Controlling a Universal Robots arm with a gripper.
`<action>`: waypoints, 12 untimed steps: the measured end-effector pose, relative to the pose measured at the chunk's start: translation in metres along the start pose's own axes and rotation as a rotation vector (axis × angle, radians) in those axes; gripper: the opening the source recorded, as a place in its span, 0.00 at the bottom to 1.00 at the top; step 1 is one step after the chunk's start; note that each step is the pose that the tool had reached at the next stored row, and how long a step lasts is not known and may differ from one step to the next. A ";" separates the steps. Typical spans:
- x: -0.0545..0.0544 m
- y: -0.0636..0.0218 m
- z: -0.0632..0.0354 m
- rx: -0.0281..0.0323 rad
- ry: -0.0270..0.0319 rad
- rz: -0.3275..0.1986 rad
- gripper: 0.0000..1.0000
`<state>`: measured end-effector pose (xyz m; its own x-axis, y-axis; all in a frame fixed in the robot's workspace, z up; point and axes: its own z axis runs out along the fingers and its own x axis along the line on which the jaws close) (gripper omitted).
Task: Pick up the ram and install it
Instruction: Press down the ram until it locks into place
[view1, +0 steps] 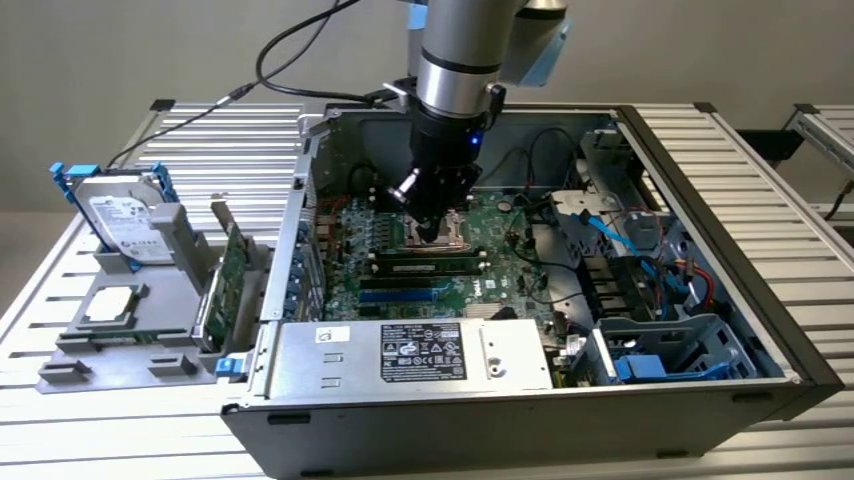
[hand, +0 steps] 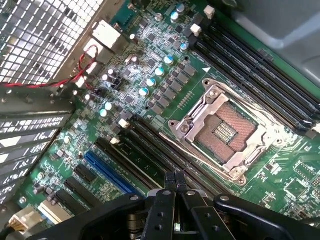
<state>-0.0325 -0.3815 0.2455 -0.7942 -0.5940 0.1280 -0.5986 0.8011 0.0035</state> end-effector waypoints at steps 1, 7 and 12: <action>0.000 0.0000 0.0000 -0.0010 -0.0010 0.013 0.11; 0.000 0.0001 0.0001 -0.0046 -0.0095 0.086 0.11; 0.000 0.0001 0.0000 -0.0042 -0.0198 0.141 0.11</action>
<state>-0.0325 -0.3814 0.2455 -0.8725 -0.4765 0.1079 -0.4801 0.8771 -0.0090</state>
